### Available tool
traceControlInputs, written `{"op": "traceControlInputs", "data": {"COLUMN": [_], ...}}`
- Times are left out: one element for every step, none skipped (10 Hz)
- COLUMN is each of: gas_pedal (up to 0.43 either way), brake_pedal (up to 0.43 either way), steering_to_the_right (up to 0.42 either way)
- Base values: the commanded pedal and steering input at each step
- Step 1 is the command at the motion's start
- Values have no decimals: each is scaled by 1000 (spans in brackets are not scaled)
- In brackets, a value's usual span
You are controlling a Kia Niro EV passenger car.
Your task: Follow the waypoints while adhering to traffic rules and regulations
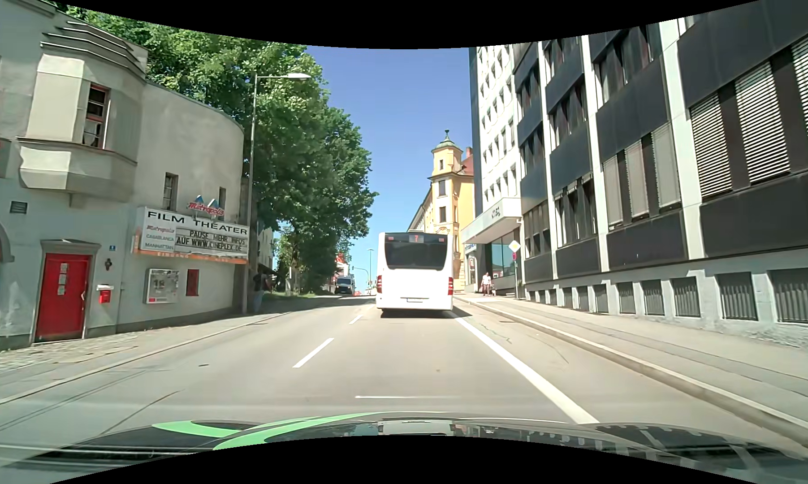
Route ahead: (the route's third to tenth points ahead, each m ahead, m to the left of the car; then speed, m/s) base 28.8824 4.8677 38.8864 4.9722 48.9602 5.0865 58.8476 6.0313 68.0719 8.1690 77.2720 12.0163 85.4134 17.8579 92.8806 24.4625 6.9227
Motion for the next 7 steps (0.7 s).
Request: {"op": "traceControlInputs", "data": {"gas_pedal": [197,197,197,197,197,197,197], "brake_pedal": [0,0,0,0,0,0,0], "steering_to_the_right": [-1,-2,-2,-2,-2,-2,-2]}}
